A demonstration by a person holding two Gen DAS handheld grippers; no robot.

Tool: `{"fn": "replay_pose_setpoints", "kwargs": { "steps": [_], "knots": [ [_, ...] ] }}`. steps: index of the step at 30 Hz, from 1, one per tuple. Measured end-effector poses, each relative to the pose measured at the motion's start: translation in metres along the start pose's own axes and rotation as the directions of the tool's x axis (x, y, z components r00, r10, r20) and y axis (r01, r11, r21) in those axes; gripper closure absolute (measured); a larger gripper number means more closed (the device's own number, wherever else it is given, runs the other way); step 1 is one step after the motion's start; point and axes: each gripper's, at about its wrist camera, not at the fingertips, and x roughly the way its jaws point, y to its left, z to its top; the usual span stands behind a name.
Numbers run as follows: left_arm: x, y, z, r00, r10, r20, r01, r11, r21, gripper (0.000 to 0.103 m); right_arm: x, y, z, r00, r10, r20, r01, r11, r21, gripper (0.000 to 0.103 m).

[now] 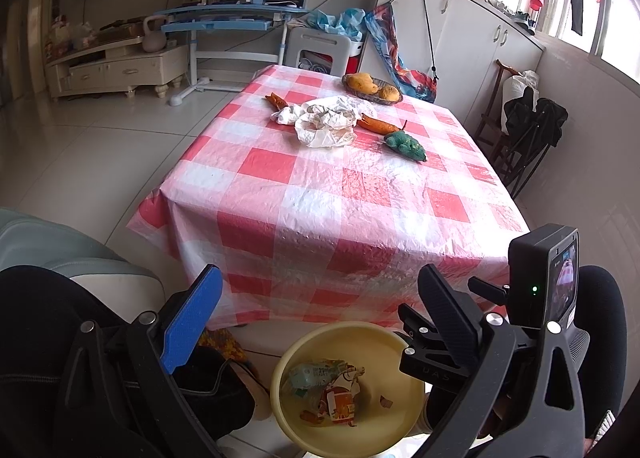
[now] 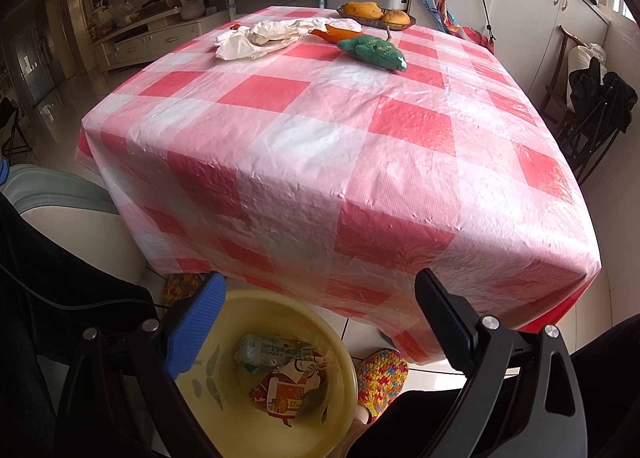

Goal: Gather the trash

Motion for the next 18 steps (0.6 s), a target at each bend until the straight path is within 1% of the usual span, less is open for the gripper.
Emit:
{"fn": "replay_pose_setpoints", "kwargs": {
  "steps": [18],
  "knots": [
    [0.0009, 0.0001, 0.0004, 1.000, 0.000, -0.003, 0.000, 1.000, 0.000, 0.008, -0.0006, -0.0021, -0.0017, 1.000, -0.004, 0.007, 0.004, 1.000, 0.001, 0.012]
  ]
}}
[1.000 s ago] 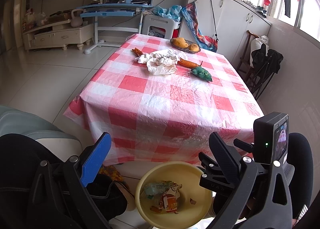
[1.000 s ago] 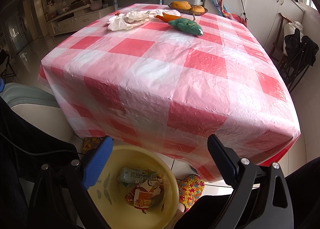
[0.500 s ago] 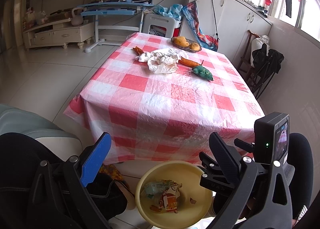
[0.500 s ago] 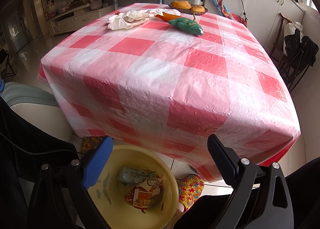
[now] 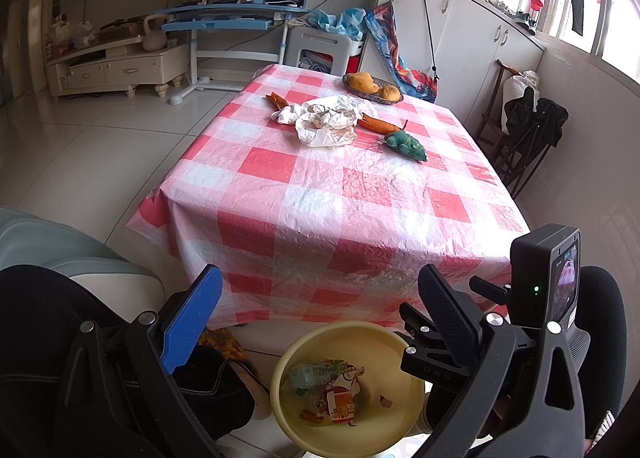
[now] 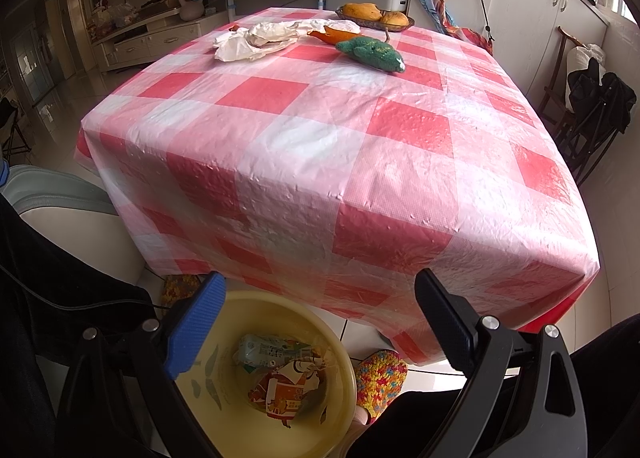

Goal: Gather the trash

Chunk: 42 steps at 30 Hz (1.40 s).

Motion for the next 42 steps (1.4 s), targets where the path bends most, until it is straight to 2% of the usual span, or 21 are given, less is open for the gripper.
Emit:
{"fn": "replay_pose_setpoints", "kwargs": {
  "steps": [42],
  "knots": [
    [0.0024, 0.0003, 0.0028, 1.000, 0.002, -0.007, -0.002, 1.000, -0.002, 0.008, -0.0035, 0.0012, 0.0023, 1.000, -0.017, 0.023, 0.017, 1.000, 0.009, 0.012]
  ]
}}
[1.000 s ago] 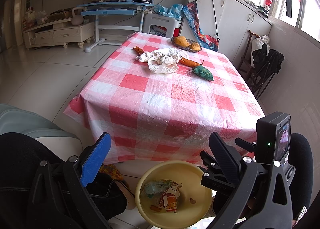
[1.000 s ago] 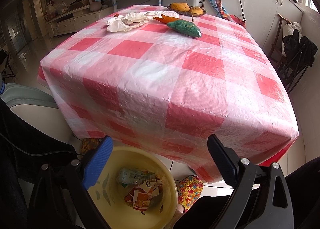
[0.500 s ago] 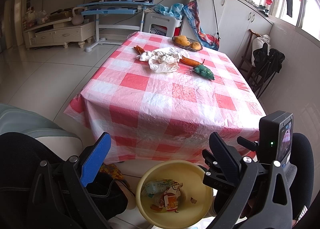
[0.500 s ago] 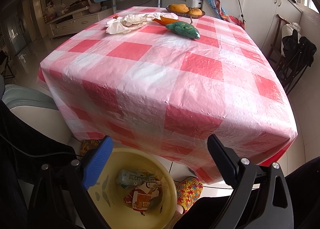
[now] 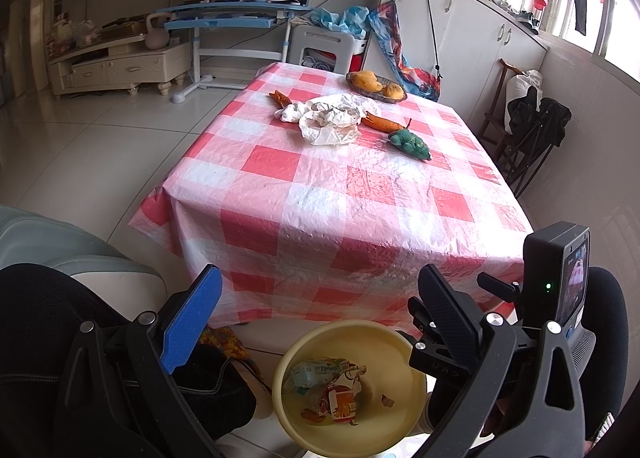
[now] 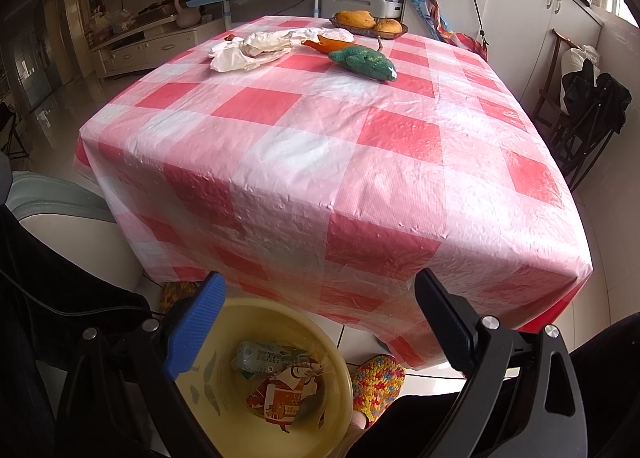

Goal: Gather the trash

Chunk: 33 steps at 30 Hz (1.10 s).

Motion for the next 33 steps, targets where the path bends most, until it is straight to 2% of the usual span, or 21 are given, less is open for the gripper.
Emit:
{"fn": "replay_pose_setpoints", "kwargs": {
  "steps": [33],
  "knots": [
    [0.0008, 0.0062, -0.0040, 1.000, 0.007, -0.010, -0.007, 1.000, -0.005, 0.008, 0.0005, 0.0003, -0.0007, 1.000, -0.003, -0.001, 0.003, 1.000, 0.000, 0.010]
  ]
}}
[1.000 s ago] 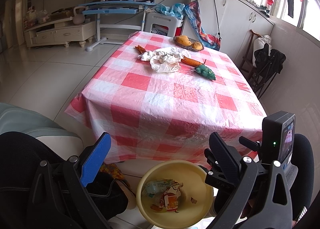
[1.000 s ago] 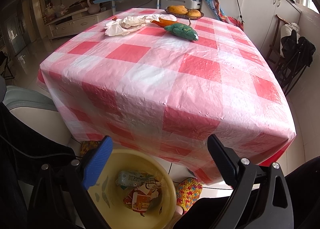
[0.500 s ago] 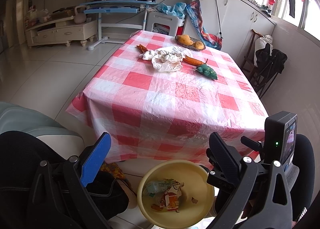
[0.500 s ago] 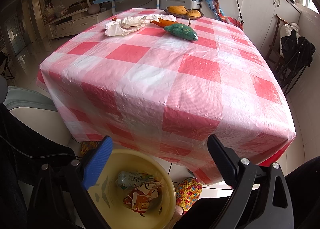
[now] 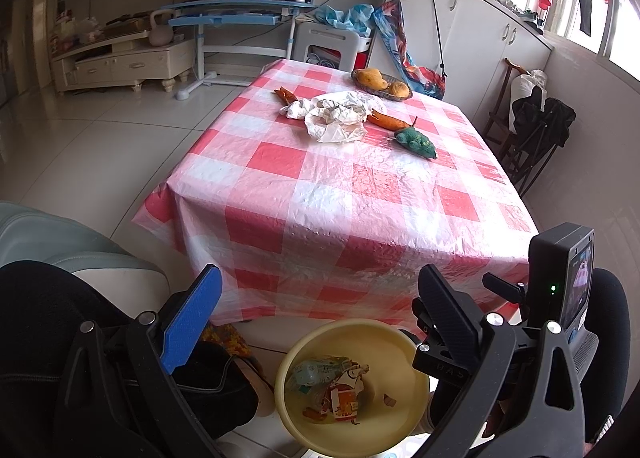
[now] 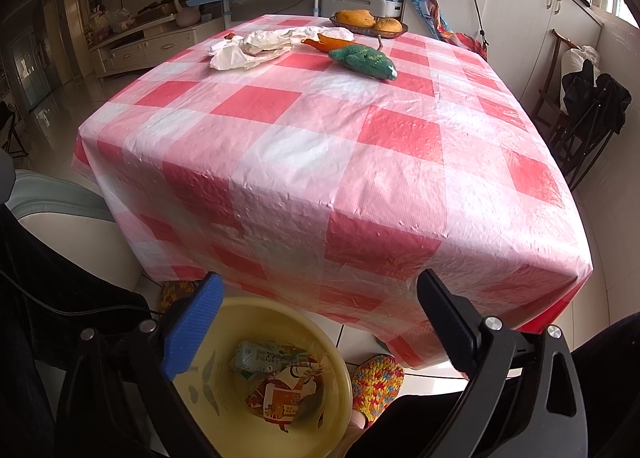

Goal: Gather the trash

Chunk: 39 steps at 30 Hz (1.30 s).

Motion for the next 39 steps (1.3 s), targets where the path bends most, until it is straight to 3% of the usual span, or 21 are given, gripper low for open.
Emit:
{"fn": "replay_pose_setpoints", "kwargs": {
  "steps": [39],
  "knots": [
    [0.0029, 0.0001, 0.0041, 1.000, 0.002, -0.007, -0.002, 1.000, -0.002, 0.008, 0.0025, 0.0023, -0.0014, 1.000, -0.004, -0.003, 0.004, 1.000, -0.003, 0.009]
  ]
}}
